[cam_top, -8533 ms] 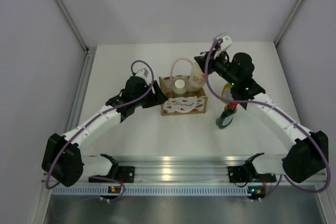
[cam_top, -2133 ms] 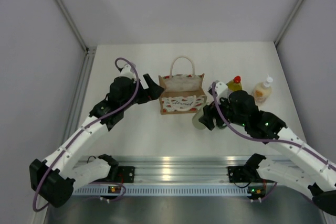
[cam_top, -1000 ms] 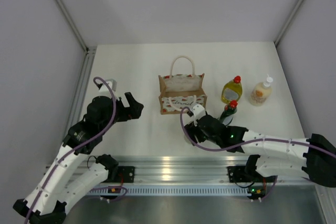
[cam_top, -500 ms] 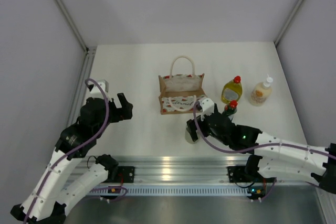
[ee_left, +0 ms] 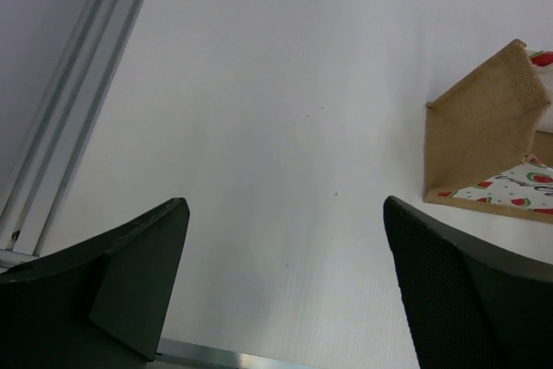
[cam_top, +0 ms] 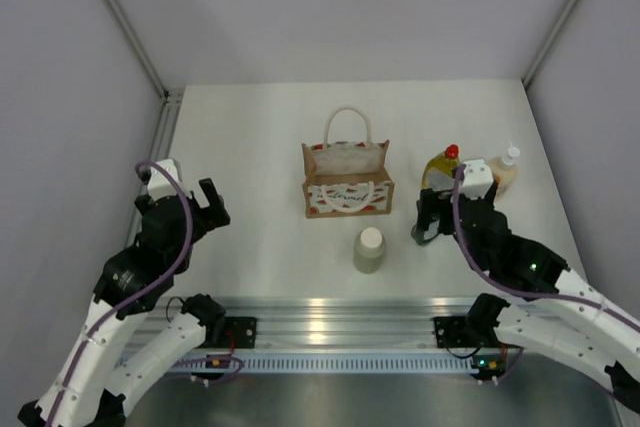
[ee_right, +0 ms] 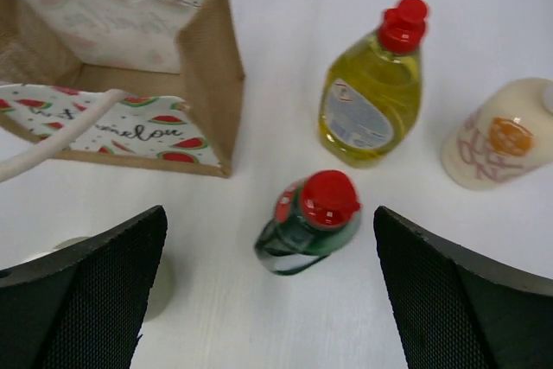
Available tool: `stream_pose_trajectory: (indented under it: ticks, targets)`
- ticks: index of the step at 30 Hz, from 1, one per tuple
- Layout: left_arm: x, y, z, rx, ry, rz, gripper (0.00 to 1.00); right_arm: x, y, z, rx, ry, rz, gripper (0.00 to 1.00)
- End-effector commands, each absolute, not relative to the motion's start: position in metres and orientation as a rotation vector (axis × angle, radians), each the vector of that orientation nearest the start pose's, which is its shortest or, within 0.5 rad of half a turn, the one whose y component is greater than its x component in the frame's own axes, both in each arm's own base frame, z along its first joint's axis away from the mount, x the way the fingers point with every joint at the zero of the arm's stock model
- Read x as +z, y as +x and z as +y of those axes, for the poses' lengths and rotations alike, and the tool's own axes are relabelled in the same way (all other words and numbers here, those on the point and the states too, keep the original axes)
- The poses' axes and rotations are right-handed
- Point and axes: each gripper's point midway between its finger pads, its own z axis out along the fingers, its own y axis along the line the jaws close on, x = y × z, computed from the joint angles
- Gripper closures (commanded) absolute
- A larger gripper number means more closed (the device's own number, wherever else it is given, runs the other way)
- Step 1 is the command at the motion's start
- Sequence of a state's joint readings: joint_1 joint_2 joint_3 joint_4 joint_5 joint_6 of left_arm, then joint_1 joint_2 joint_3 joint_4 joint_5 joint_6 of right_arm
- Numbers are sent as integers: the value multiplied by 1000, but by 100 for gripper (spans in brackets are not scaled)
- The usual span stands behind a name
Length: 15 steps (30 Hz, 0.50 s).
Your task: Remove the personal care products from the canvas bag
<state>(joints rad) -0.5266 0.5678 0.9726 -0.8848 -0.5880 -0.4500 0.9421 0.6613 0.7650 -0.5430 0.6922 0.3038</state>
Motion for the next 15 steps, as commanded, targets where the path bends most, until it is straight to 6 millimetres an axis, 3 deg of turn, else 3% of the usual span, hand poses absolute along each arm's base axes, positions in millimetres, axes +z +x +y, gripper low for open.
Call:
stream_pose_trajectory:
  ticks: [1,6,11,15]
  targets:
    - [283,199,-7,26,-324,1898,2,255,210,75,55,-58,1872,1]
    - [290,195,2,72,-355,1892,2,274,193,36,-12,12,1864,1]
    - [312,187,11,79,-365,1857,2,301,175,8,-6,79,1800,1]
    - [325,180,19,89,-352,1824,2,308,161,-7,-10,81,1796,1]
